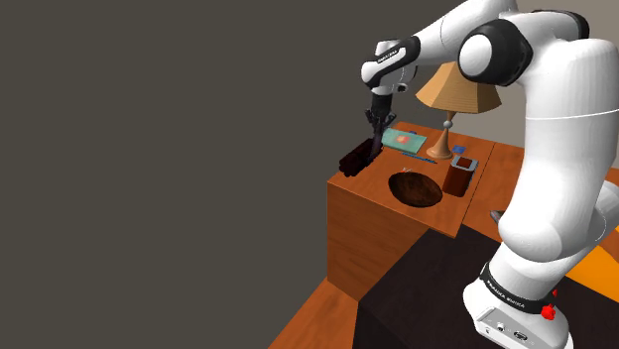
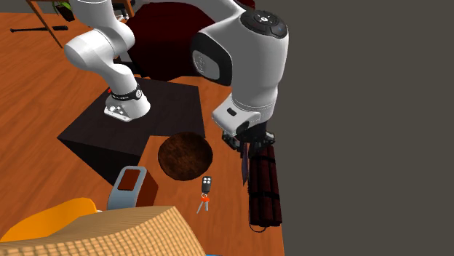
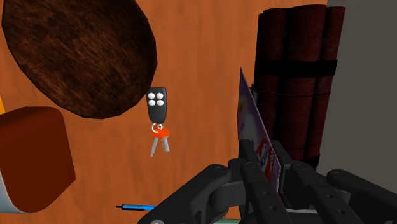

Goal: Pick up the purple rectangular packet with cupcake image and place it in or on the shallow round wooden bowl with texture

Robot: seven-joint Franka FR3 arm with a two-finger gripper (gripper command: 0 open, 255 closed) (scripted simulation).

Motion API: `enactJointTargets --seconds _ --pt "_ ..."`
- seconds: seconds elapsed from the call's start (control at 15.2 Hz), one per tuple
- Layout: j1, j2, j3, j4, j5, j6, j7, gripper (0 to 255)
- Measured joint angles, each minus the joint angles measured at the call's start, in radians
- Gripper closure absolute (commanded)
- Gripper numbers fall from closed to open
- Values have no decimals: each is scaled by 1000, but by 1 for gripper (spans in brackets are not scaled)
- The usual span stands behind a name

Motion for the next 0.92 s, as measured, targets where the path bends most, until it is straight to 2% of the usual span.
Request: enactJointTargets --seconds 0.46,0.73,0.92 --pt "1 -27 -3 51 -6 -77 3 255" --pt "6 -146 -11 -91 -24 -54 1 255" --pt "9 -273 -17 -242 -48 -28 4 255"
